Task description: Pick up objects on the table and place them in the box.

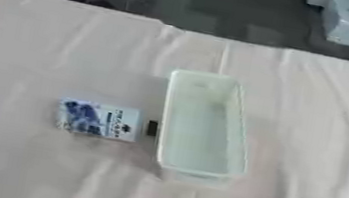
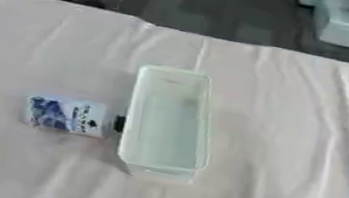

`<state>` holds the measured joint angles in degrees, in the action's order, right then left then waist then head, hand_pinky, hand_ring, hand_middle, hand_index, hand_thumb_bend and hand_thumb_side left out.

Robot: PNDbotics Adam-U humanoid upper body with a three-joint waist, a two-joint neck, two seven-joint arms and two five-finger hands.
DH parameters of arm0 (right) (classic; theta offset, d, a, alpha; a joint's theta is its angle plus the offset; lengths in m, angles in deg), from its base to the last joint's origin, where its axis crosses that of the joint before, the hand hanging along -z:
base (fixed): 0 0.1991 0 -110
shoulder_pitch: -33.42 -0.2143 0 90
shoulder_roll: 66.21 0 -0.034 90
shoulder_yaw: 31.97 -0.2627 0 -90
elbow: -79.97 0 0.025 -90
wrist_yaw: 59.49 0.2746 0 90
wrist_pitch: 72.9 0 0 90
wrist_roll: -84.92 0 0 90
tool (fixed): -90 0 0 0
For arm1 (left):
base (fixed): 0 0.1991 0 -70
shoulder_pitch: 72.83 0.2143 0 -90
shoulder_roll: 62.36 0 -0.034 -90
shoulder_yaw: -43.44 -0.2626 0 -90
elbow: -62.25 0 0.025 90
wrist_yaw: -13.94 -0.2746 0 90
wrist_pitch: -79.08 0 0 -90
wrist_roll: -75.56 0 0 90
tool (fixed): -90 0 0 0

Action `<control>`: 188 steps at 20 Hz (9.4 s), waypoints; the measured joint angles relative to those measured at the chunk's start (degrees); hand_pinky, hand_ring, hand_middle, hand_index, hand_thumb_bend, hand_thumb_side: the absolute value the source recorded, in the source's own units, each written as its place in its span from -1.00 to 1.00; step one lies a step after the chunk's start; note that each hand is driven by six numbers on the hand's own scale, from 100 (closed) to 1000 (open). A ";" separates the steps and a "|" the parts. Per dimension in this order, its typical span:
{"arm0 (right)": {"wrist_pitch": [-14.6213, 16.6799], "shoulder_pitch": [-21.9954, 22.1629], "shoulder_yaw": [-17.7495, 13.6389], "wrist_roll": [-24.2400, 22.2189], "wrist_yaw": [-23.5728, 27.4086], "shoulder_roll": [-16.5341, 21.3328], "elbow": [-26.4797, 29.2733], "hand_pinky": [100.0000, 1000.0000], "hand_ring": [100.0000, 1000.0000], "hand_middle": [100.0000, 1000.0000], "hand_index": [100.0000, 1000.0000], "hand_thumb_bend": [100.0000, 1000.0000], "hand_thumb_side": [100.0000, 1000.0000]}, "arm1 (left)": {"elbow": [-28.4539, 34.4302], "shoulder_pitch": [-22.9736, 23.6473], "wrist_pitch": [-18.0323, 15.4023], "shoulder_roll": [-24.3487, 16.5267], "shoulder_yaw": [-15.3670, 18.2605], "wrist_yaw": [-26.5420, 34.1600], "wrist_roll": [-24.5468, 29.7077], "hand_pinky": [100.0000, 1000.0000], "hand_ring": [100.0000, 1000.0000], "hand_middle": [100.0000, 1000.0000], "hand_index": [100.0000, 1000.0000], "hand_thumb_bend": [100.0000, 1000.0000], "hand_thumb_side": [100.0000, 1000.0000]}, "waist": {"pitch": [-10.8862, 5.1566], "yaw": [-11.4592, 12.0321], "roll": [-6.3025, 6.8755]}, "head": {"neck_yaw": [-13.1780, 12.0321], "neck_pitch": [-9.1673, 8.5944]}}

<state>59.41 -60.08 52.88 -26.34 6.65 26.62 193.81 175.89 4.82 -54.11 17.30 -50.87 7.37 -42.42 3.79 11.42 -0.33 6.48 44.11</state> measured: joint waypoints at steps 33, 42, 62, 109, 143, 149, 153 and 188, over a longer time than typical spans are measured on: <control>1.36 -1.93 -1.28 1.36 0.39 1.03 0.00 -0.87 -0.51 -0.30 -0.03 -1.00 1.00 | 0.00 4.69 18.96 -17.20 -0.40 -2.15 16.83 0.07 0.43 0.51 0.47 -0.32 0.80 | 0.89 -2.75 1.46 | 0.05 0.02; 1.30 -2.06 -1.27 1.30 0.39 1.03 0.00 -0.87 -0.51 -0.30 -0.03 -1.00 1.00 | 0.02 4.52 33.86 -22.65 -2.00 -10.77 27.20 0.14 0.44 0.54 0.54 -0.21 0.72 | 1.04 -2.98 1.64 | -0.52 0.02; 0.52 -2.59 -0.76 0.52 0.66 1.03 0.00 -0.87 -0.51 -0.31 -0.03 -1.00 1.00 | 0.14 -5.83 40.57 -23.29 -9.11 -14.71 42.88 0.36 0.51 0.60 0.58 -0.11 0.69 | 1.31 -3.92 1.70 | -1.51 0.02; -0.58 -4.14 0.10 -0.58 2.74 1.54 0.00 -0.87 -0.52 -0.31 -0.04 -1.00 1.00 | 0.31 -16.28 43.08 -22.39 -15.26 -20.13 61.09 -0.07 0.17 0.42 0.37 0.59 0.15 | 1.70 -5.64 2.39 | -2.73 0.02; -0.69 -4.60 0.13 -0.69 2.97 1.54 0.00 -0.87 -0.52 -0.31 -0.04 -1.00 1.00 | 0.31 -12.53 56.71 -20.68 -16.30 -24.89 70.92 0.00 0.19 0.36 0.54 0.46 -0.31 | 2.03 -5.83 2.34 | -2.70 0.02; -0.72 -4.60 0.14 -0.72 2.98 1.54 0.00 -0.87 -0.52 -0.31 -0.04 -1.00 1.00 | 0.31 -12.26 55.89 -20.65 -16.60 -26.60 73.47 -0.02 0.19 0.34 0.51 0.21 -0.30 | 2.07 -5.83 2.34 | -2.68 0.02; -0.73 -4.60 0.14 -0.73 2.98 1.54 0.00 -0.87 -0.52 -0.31 -0.04 -1.00 1.00 | 0.31 -12.09 55.98 -20.64 -16.60 -26.94 73.34 -0.10 0.14 0.29 0.47 -0.01 -0.19 | 2.08 -5.83 2.34 | -2.62 0.02; -0.97 -7.12 0.46 -0.97 3.95 1.53 0.00 -0.87 -0.52 -0.31 -0.04 -1.00 1.00 | -9.66 -12.49 56.14 -17.51 -16.65 -27.75 72.79 -0.03 0.18 0.36 0.64 0.22 -0.33 | 3.13 -7.81 2.16 | -2.97 0.03</control>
<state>58.45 -67.20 53.35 -27.31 10.60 28.15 193.80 166.23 -7.67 2.03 -0.21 -67.53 -20.38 30.37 6.92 3.61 1.83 3.52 44.14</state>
